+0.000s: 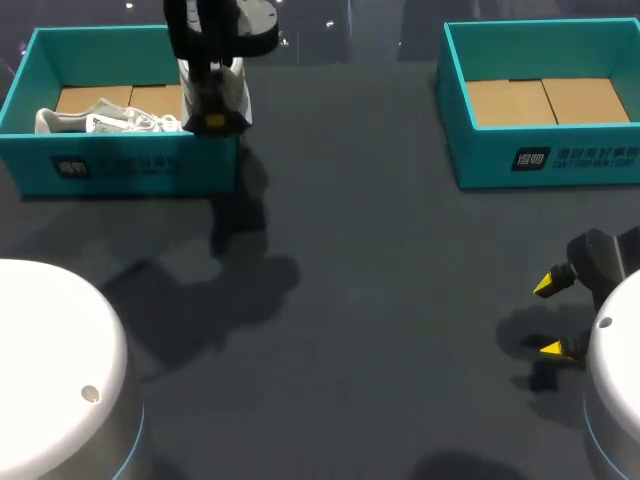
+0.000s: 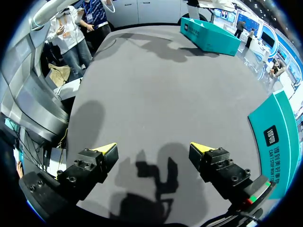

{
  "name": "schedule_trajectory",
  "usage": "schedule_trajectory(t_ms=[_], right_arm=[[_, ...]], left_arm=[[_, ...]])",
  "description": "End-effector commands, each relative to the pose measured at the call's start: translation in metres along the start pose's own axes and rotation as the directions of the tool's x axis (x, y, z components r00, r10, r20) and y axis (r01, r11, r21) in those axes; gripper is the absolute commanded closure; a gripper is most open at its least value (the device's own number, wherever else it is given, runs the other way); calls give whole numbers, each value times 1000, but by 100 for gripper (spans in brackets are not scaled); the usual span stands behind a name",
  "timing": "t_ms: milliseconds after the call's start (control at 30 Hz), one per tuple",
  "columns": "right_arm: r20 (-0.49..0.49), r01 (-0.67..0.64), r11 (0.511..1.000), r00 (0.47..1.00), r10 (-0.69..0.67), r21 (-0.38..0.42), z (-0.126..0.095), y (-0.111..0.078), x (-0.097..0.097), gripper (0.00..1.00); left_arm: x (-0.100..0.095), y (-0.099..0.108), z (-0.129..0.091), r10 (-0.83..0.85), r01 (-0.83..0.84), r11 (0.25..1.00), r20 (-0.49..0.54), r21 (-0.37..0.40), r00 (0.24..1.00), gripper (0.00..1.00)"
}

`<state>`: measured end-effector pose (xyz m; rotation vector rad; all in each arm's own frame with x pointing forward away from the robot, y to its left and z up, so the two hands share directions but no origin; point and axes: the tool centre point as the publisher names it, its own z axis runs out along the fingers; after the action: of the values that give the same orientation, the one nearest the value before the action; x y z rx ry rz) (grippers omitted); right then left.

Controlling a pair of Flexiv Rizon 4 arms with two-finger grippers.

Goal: Take the shoe out of the shoebox, open the shoe tongue, remove and reinsert the insole, then place the shoe into the shoebox

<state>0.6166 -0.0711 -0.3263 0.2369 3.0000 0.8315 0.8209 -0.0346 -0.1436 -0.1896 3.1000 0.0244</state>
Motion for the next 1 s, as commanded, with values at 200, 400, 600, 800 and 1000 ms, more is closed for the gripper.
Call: schedule_trajectory(t_ms=[200,400,600,800,1000], right_arm=[[3,1,1000,1000,-1,1,-1,0,2,0],[3,1,1000,1000,-1,1,-1,0,2,0],[3,1,1000,1000,-1,1,-1,0,2,0],[3,1,1000,1000,-1,1,-1,0,2,0],[3,1,1000,1000,-1,1,-1,0,2,0]], left_arm=[[1,1,-1,1,-1,1000,5,2,1000,100],[1,1,-1,1,-1,1000,5,2,1000,100],[-66,39,-10,-2,2,1000,-31,-15,1000,100],[-136,82,-13,-57,57,998,-42,-5,997,100],[-183,107,-7,-27,27,999,-8,-28,1000,100]])
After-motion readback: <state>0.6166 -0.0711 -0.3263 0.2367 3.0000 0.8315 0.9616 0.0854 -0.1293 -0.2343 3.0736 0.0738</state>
